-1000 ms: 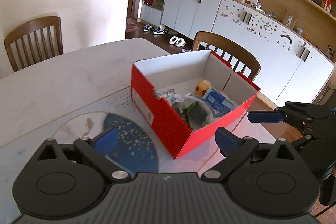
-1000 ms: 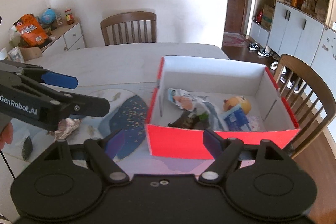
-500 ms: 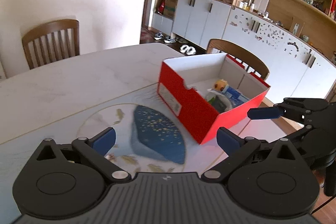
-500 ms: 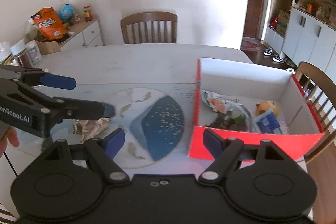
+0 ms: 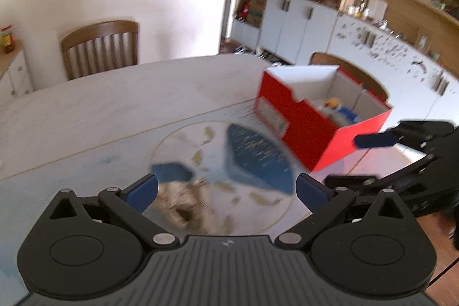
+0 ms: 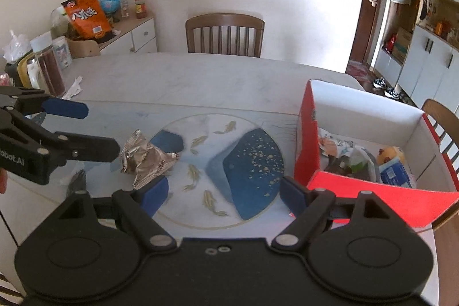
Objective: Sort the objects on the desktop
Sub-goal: 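Withdraw both tools from the box back toward the table, then grasp the black item in clear bag with the left tool while the right tool grasps the white cable, then carry the bagged item with the left tool while the right tool carries the cable to the red box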
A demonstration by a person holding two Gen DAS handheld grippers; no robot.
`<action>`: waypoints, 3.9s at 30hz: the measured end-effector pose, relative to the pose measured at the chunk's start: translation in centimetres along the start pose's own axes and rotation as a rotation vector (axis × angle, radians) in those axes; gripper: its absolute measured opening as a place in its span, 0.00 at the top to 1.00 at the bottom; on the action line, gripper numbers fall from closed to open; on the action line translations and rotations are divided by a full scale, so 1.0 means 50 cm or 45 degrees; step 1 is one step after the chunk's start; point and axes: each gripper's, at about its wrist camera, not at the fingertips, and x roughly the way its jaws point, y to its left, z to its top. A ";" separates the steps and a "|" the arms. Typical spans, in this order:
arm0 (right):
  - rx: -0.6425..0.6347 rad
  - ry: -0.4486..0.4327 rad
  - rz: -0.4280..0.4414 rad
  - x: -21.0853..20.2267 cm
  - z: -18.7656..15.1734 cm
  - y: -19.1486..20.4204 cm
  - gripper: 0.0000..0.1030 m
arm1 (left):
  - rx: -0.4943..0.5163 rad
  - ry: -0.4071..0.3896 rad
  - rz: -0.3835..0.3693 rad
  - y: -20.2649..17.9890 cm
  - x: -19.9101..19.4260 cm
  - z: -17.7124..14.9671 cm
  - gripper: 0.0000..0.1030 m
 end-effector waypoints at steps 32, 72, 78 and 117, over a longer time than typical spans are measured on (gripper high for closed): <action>-0.228 0.072 0.180 0.089 -0.036 0.136 0.19 | -0.034 0.114 0.223 0.116 0.022 -0.184 0.00; -0.320 0.193 0.211 0.197 -0.089 0.190 0.74 | -0.147 0.155 0.306 0.129 0.064 -0.219 0.51; -0.314 0.193 0.212 0.187 -0.088 0.184 0.76 | -0.150 0.162 0.301 0.130 0.063 -0.218 0.60; -0.046 0.071 0.123 0.056 -0.041 0.039 0.78 | -0.168 0.112 0.262 0.067 -0.006 -0.148 0.74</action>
